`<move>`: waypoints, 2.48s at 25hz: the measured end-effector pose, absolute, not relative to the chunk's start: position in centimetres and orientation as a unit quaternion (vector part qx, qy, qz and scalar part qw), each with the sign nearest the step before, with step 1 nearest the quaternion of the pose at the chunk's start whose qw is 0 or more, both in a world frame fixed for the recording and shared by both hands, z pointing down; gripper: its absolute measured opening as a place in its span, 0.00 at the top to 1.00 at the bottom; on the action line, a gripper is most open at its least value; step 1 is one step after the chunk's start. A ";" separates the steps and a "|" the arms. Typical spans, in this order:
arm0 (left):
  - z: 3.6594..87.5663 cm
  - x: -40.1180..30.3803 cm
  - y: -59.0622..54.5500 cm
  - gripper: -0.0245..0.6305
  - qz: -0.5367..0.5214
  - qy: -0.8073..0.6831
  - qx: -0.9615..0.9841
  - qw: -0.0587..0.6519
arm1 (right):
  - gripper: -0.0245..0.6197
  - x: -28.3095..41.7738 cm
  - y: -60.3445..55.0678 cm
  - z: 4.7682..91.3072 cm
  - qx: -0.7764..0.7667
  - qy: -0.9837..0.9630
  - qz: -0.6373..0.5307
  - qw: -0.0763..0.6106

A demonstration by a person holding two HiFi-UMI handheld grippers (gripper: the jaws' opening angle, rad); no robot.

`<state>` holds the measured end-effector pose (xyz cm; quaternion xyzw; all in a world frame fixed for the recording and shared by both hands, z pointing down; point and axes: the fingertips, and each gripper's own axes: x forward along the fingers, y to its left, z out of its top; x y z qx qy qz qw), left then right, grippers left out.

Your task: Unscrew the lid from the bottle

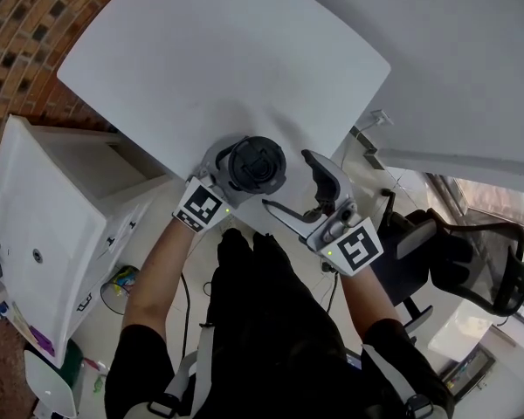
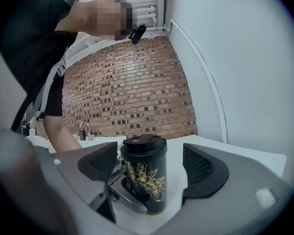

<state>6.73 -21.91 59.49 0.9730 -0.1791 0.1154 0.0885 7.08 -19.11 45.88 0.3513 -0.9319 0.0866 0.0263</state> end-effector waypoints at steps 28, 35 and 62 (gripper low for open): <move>59.3 7.3 -21.7 0.37 0.109 -0.179 0.974 0.087 | 0.25 1.7 -21.4 47.1 0.236 -0.969 0.061 0.040; 59.3 7.3 -21.6 0.37 0.109 -0.179 0.974 0.088 | 0.25 1.4 -20.5 46.7 0.084 -0.994 0.066 0.035; 59.2 7.2 -21.7 0.36 0.108 -0.180 0.974 0.086 | 0.20 1.4 -22.3 45.4 0.324 -0.945 0.046 0.000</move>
